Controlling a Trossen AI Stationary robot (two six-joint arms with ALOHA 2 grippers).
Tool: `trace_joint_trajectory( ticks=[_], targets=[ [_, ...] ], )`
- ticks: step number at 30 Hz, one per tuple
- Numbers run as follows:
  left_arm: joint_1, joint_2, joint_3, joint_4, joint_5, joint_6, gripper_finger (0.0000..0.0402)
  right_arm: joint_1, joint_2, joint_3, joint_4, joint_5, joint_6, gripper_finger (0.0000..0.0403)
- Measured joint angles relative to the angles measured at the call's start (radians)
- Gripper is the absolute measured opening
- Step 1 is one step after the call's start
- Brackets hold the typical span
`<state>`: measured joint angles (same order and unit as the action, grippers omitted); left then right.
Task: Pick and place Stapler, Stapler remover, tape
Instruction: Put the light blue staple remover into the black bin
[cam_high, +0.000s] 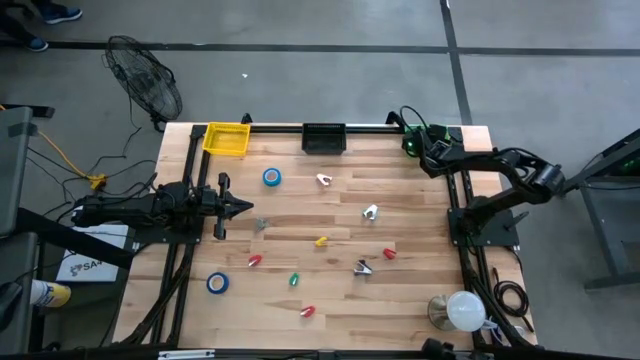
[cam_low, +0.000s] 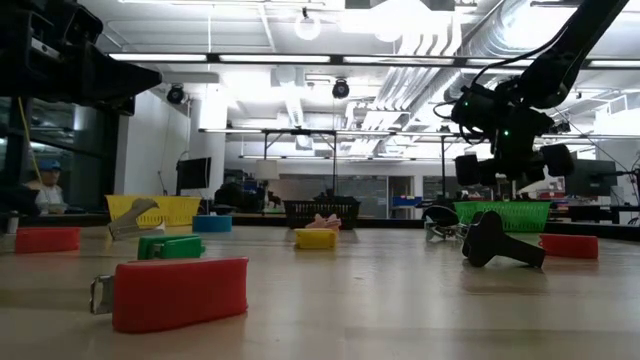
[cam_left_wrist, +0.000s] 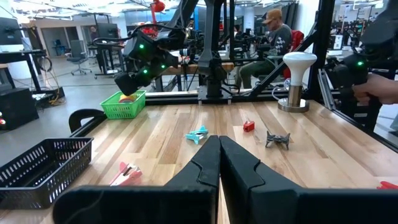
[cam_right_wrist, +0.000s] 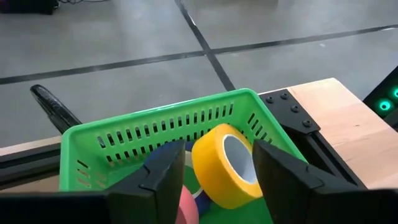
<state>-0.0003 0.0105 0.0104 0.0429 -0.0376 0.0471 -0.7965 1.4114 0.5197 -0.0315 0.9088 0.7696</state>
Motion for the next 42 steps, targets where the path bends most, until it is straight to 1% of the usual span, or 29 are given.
trace_joint_trajectory(
  ticks=[7, 10, 12, 14, 18, 20, 22, 25, 28, 31, 37, 42],
  targets=[
    [0.0, 0.0, 0.0, 0.0, 0.0, 0.0, 0.0001, 0.074, -0.064, 0.0, 0.007, -0.015, -0.113, 0.0175],
    [0.0, 0.0, 0.0, 0.0, 0.0, 0.0, 0.0001, 0.122, -0.114, 0.0, 0.007, -0.079, -0.168, 0.0171],
    [0.0, 0.0, 0.0, 0.0, 0.0, 0.0, 0.0001, 0.151, -0.15, 0.0, 0.007, -0.165, -0.207, 0.017],
    [0.0, 0.0, 0.0, 0.0, 0.0, 0.0, 0.0001, 0.175, -0.182, 0.0, 0.007, -0.285, -0.278, 0.0169],
    [0.0, 0.0, 0.0, 0.0, 0.0, 0.0, 0.0001, 0.216, -0.225, 0.0, -0.002, -0.573, -0.51, 0.0169],
    [0.0, 0.0, 0.0, 0.0, 0.0, 0.0, 0.0001, 0.238, -0.229, 0.0, -0.005, -0.691, -0.604, 0.0166],
    [0.0, 0.0, 0.0, 0.0, 0.0, 0.0, 0.0001, 0.261, -0.226, 0.0, -0.006, -0.788, -0.715, 0.0165],
    [0.0, 0.0, 0.0, 0.0, 0.0, 0.0, 0.0001, 0.301, -0.219, 0.0, -0.012, -0.876, -0.911, 0.0166],
    [0.0, 0.0, 0.0, 0.0, 0.0, 0.0, 0.0001, 0.342, -0.219, 0.0, -0.011, -0.914, -1.091, 0.0167],
    [0.0, 0.0, 0.0, 0.0, 0.0, 0.0, 0.0001, 0.375, -0.219, 0.0, -0.013, -0.919, -1.211, 0.0163],
    [0.0, 0.0, 0.0, 0.0, 0.0, 0.0, 0.0001, 0.434, -0.219, 0.0, -0.061, -0.911, -1.292, 0.0159],
    [0.0, 0.0, 0.0, 0.0, 0.0, 0.0, 0.0001, 0.498, -0.219, 0.0, -0.113, -0.828, -1.301, 0.0165]
  ],
)
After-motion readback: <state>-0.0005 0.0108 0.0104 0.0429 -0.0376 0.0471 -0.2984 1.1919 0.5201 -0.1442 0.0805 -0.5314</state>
